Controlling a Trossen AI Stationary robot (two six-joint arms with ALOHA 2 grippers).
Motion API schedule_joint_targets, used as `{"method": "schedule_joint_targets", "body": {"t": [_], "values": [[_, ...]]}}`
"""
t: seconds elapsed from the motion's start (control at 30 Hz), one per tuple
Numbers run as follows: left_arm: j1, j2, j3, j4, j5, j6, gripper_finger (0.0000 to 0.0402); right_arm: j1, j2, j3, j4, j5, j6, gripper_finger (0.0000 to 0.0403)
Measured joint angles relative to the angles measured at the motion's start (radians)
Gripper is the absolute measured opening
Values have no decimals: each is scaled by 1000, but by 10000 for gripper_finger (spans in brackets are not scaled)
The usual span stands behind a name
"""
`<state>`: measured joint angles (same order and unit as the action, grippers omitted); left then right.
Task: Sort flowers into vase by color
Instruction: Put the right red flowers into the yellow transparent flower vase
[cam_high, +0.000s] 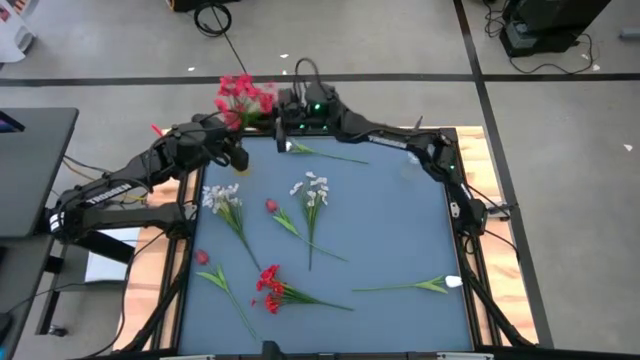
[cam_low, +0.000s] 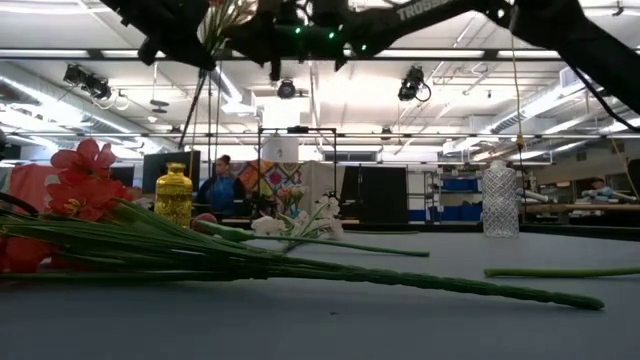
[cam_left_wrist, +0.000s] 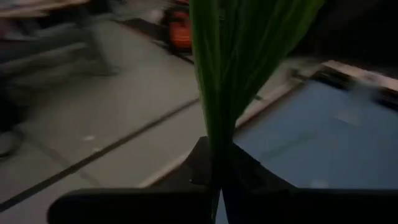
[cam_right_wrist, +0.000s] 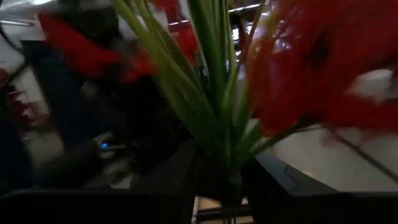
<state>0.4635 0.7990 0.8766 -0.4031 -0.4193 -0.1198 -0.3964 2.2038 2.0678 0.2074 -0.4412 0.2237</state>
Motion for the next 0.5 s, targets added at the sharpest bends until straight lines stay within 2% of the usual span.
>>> {"method": "schedule_joint_targets", "body": {"t": [0.1, 0.27, 0.5], "values": [[55, -26, -39, 71, -34, -13, 13, -13, -66, 0, -85, 7, -46, 133], [164, -88, -183, 233, 11, 2, 13, -26, -156, 1, -228, 32, -118, 133], [192, -133, -177, 276, 22, 36, 13, -42, -199, 1, -352, 82, -185, 133]]}}
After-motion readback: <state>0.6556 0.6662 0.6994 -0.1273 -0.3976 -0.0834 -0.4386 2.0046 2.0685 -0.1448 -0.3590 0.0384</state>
